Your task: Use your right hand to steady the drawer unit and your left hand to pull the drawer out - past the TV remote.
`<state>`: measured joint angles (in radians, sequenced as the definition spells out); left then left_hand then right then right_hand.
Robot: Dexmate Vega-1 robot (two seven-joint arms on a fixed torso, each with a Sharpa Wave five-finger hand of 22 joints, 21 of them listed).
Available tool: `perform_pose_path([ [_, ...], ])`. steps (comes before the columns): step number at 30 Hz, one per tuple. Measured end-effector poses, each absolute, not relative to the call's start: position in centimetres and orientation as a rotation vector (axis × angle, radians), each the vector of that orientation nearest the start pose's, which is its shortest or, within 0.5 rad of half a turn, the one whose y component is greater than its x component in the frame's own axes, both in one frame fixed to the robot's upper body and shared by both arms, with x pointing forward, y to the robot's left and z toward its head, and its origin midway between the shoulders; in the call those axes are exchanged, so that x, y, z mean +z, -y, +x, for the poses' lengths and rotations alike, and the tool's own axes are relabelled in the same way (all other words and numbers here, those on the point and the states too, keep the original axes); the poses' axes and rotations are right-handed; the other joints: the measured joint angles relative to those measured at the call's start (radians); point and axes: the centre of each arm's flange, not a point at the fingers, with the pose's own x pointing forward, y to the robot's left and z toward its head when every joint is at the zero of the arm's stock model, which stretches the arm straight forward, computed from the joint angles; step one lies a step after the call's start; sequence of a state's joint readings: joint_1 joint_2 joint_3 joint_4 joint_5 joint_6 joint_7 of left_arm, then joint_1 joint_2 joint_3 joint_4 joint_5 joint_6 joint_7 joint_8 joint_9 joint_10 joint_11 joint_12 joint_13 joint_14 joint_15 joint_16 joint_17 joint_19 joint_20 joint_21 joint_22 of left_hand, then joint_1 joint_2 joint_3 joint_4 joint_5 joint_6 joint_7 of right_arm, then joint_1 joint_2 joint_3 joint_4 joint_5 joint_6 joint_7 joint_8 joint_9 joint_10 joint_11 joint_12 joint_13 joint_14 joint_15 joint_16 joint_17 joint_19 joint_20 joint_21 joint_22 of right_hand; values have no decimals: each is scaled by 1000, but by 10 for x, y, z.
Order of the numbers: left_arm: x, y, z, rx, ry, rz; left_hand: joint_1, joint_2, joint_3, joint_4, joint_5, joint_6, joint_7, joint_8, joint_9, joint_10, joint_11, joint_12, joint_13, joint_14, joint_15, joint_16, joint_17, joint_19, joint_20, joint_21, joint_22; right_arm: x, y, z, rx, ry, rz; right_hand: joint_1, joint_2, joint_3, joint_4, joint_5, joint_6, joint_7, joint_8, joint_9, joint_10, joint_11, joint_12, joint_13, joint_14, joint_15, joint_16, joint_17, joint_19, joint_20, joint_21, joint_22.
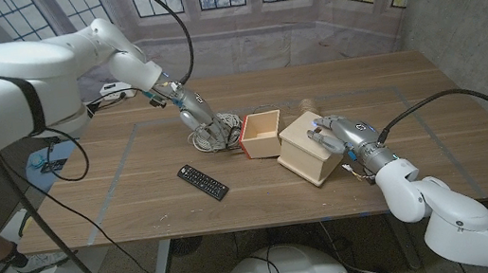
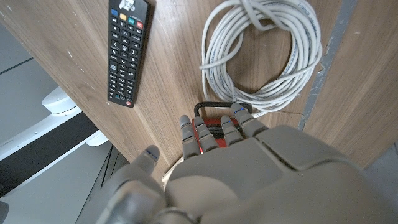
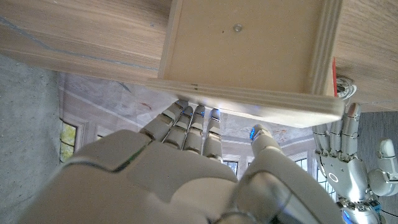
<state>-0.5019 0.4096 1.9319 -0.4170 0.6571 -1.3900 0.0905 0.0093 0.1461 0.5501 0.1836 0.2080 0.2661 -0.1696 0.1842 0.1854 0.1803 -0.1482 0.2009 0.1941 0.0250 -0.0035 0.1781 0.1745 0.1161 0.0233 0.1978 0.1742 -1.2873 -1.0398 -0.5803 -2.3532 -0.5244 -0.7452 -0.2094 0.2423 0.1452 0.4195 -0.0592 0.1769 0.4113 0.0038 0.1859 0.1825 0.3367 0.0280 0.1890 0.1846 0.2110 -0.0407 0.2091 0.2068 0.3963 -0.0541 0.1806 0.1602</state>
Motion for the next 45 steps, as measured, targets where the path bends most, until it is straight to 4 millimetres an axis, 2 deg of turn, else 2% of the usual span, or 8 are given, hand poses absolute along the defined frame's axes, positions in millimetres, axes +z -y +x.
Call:
perform_pose_path([
  [10,114,-243,611,1727,-892,-2989,0,0,0,0,0,0,0,0,0,0,0,0,0,0,0,0,0,0,0,0,0,-106,220,461,-110,406,-1393,0,0,0,0,0,5,5,3,-1,0,0,3,2,0,0,0,0,4,-3,0,0],
  [11,118,-237,608,1754,-924,-2999,0,0,0,0,0,0,0,0,0,0,0,0,0,0,0,0,0,0,0,0,0,-105,217,458,-104,415,-1395,0,0,0,0,0,1,1,4,-1,0,0,3,1,0,0,0,0,4,-4,0,0],
  [19,115,-243,602,1793,-944,-2990,0,0,0,0,0,0,0,0,0,0,0,0,0,0,0,0,0,0,0,0,0,-104,217,455,-109,414,-1405,0,0,0,0,0,1,1,6,-1,2,2,4,0,0,0,0,0,5,-5,-3,0],
  [45,110,-237,595,1850,-985,-2972,0,0,0,0,0,0,0,0,0,0,0,0,0,0,0,0,0,0,0,0,0,-113,231,446,-130,386,-1447,0,0,0,0,0,1,1,5,-4,0,0,3,0,0,0,0,0,7,-7,0,0],
])
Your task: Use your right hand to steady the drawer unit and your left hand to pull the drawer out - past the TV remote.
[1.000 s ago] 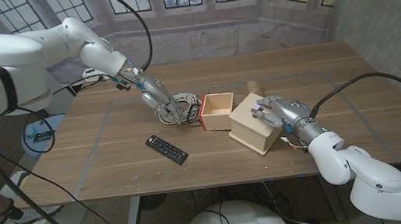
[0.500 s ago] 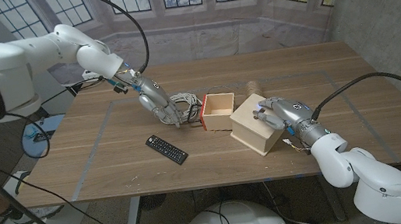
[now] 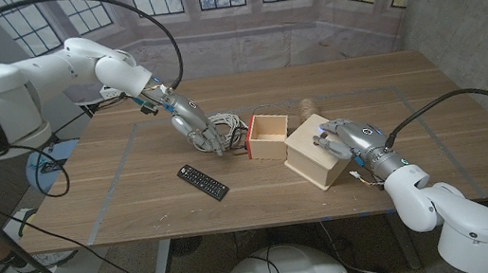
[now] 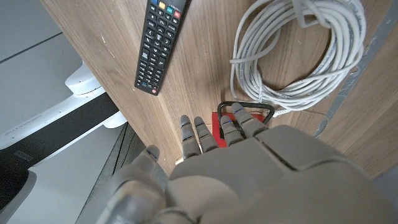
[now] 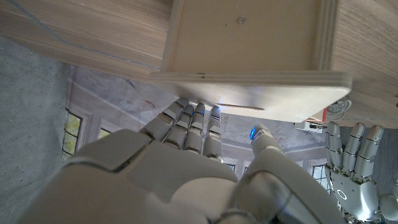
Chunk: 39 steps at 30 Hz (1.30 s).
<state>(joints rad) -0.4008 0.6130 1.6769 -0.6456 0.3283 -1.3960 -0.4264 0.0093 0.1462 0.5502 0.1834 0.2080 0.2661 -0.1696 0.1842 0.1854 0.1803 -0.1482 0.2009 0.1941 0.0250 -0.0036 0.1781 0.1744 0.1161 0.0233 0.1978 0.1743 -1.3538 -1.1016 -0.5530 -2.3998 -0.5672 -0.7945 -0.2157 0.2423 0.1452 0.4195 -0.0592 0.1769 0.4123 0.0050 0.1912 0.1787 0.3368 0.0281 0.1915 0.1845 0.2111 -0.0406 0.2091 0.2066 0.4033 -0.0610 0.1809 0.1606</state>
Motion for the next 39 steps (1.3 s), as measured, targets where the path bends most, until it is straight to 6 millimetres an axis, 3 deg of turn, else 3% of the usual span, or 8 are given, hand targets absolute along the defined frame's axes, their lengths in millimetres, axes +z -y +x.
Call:
perform_pose_path([
  [20,133,-221,592,1808,-1229,-3018,4,4,0,0,0,-4,4,0,0,2,9,0,0,8,0,0,0,0,0,0,0,-93,217,440,-126,460,-1420,0,0,4,-4,0,0,0,0,3,0,0,0,2,0,0,0,0,4,-3,6,2],
  [22,134,-221,591,1805,-1239,-3017,4,4,0,0,0,-8,0,0,0,2,9,0,0,9,2,0,0,0,0,0,0,-91,215,439,-124,469,-1418,0,0,4,-4,0,0,0,0,3,0,0,0,2,0,0,0,0,21,14,6,2],
  [39,142,-219,584,1760,-1416,-3012,4,4,0,0,0,-8,0,0,0,2,9,0,0,15,-4,0,0,0,0,0,0,-70,197,427,-113,547,-1436,0,0,0,-17,0,0,0,0,3,0,0,0,2,0,0,0,0,29,14,8,2],
])
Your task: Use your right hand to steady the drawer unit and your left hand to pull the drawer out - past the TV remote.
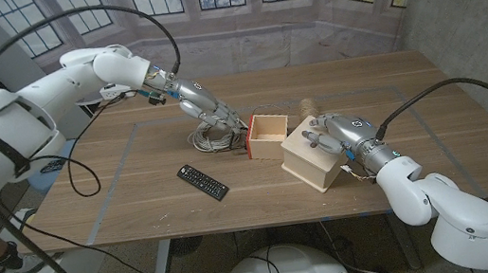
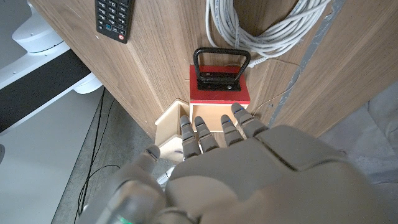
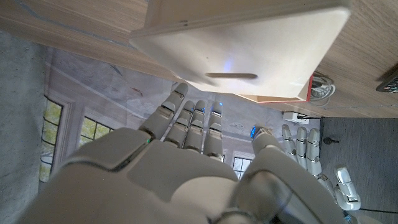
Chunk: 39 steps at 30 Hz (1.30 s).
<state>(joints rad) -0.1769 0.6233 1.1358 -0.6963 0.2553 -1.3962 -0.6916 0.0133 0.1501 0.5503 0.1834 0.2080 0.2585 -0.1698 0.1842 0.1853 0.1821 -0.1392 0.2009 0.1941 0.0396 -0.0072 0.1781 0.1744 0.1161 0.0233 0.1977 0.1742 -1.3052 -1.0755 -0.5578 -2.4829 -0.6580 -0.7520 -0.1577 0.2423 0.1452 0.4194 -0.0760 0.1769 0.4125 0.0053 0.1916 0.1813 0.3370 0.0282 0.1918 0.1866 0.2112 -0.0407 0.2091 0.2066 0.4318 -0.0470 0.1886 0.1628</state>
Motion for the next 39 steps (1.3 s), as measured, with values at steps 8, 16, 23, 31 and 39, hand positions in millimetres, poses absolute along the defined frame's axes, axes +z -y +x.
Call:
perform_pose_path([
  [8,139,-222,582,-1152,972,2007,0,0,4,-4,0,0,0,0,0,-4,4,0,0,4,-4,0,0,0,0,0,0,-61,189,423,-109,584,-1443,0,0,0,0,0,0,0,0,0,0,0,0,0,0,0,0,0,0,0,0,0],
  [16,137,-224,577,-1086,1027,1992,0,0,4,-4,0,0,0,0,0,-4,4,0,0,5,-5,0,0,0,0,0,0,-50,183,423,-95,625,-1443,-4,-4,0,0,0,0,0,0,0,0,0,0,0,0,0,0,0,0,0,0,0],
  [23,135,-224,572,-987,1090,1978,0,0,7,-7,0,0,0,0,0,-4,4,0,0,5,-5,0,0,0,0,0,0,-39,183,428,-103,655,-1434,-4,-4,0,0,0,0,0,0,0,0,0,0,0,0,0,0,0,0,0,0,0],
  [31,131,-228,568,-883,1132,1954,0,0,8,-8,0,0,0,0,0,-4,4,0,0,5,-5,0,0,0,0,0,0,-33,184,434,-110,668,-1421,-4,-4,0,0,0,0,0,0,0,0,0,0,0,0,0,0,0,0,0,0,0],
  [39,131,-232,566,-790,1159,1910,0,0,8,-8,0,0,0,0,0,-7,7,0,0,5,-5,0,0,0,0,0,0,-30,185,438,-120,679,-1410,-4,-4,-4,-4,0,0,0,0,0,0,0,0,0,0,0,0,0,0,0,0,0],
])
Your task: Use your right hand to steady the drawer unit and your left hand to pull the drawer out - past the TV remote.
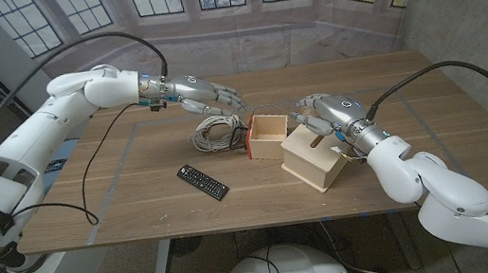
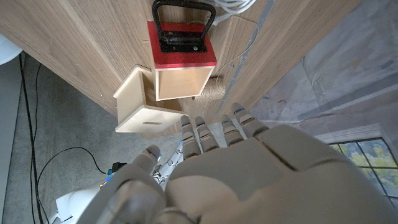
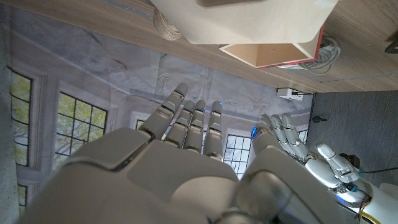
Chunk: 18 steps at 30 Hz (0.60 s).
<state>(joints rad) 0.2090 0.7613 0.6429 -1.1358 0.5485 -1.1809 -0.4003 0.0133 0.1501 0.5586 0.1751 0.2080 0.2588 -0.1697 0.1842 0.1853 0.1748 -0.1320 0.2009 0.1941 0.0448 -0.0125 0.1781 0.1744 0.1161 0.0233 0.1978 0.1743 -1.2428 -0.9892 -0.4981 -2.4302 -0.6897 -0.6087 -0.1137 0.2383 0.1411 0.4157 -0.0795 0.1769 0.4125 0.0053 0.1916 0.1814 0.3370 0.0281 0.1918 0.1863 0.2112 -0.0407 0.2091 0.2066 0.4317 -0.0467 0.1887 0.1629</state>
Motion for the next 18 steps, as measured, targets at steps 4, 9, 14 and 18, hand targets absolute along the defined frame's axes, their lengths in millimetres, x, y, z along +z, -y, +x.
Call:
perform_pose_path([
  [4,130,-234,565,-745,1170,1880,0,0,0,0,0,0,0,0,0,4,4,0,0,0,0,0,0,0,0,0,0,-29,186,441,-122,676,-1399,0,0,-1,-1,0,0,0,0,0,0,0,0,0,0,0,0,0,0,0,0,0],
  [9,129,-236,565,-691,1179,1836,0,0,0,0,0,0,0,0,0,4,4,0,0,0,0,0,0,0,0,0,0,-27,188,447,-123,666,-1380,0,0,-1,-1,0,0,0,0,0,0,0,0,0,0,0,0,0,0,0,0,0],
  [14,126,-238,566,-649,1182,1791,0,0,0,0,0,-5,6,0,0,7,7,6,0,0,0,0,-2,0,0,0,0,-26,190,453,-116,650,-1349,0,0,-5,-5,0,0,0,0,0,0,0,0,0,0,0,0,0,0,0,0,0],
  [18,124,-241,568,-601,1178,1725,0,0,3,-3,0,-5,5,0,0,7,7,6,0,0,0,0,-2,0,0,0,0,-26,193,458,-106,635,-1311,0,0,-5,-5,0,0,0,0,0,0,0,0,0,0,0,0,0,0,0,0,0],
])
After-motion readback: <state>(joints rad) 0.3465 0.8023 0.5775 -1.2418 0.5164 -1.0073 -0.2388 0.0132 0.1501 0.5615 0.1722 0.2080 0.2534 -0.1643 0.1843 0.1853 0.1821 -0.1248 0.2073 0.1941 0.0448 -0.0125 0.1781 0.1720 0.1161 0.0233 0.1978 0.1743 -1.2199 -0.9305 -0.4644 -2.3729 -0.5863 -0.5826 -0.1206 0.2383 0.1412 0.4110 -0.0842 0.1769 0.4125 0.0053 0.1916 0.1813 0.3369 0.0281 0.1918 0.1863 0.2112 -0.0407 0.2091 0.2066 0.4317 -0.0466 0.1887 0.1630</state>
